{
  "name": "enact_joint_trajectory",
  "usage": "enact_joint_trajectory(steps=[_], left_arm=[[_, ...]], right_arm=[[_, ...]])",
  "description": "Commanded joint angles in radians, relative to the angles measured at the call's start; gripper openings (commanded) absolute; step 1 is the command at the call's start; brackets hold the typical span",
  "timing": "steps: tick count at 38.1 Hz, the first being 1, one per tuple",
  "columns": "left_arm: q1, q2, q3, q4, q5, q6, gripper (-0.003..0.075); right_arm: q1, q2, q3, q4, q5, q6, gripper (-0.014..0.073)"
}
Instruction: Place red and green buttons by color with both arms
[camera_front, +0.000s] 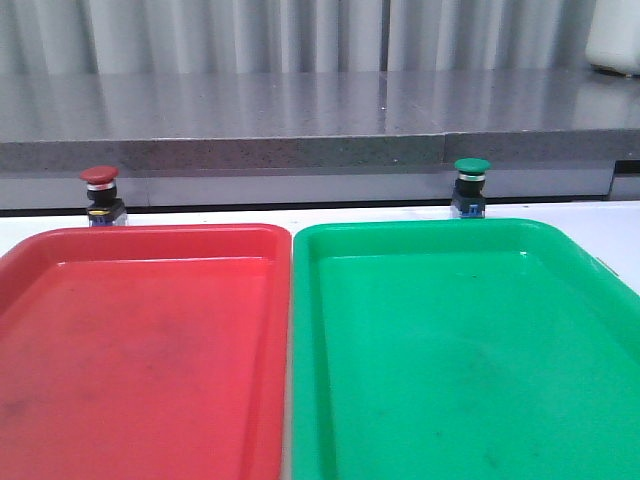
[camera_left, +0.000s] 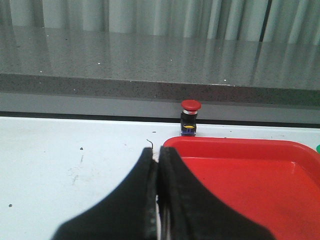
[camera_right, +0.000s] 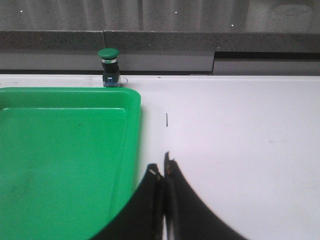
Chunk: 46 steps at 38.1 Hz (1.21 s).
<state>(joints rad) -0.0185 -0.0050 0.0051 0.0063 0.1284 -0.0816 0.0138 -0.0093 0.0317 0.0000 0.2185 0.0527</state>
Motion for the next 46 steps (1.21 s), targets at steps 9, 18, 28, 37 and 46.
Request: enact_joint_trajectory(steps=[9,18,28,37,46], left_arm=[[0.002,-0.017,0.023,-0.006,-0.089,-0.010,-0.0020],[0.002,-0.017,0.023,-0.006,-0.089,-0.010,-0.0020],[0.002,-0.017,0.023,-0.006,-0.106,-0.010,-0.0020],[0.002,-0.017,0.010,-0.006,-0.355,-0.010,-0.0020],[0.002,0.077,-0.261,-0.006,-0.197,-0.010,-0.0020]], right_arm=[[0.002,-0.017,-0.011,0.000,-0.087,-0.004,-0.0069],[0.002,-0.017,-0.011,0.000,-0.087,-0.004,-0.0069],[0.002,-0.017,-0.011,0.000,-0.096,-0.004,-0.0069],[0.002,-0.017,-0.052,0.000,-0.185,-0.004,-0.0067],[0.002,0.064,-0.314,0.000,-0.069,-0.004,-0.0067]])
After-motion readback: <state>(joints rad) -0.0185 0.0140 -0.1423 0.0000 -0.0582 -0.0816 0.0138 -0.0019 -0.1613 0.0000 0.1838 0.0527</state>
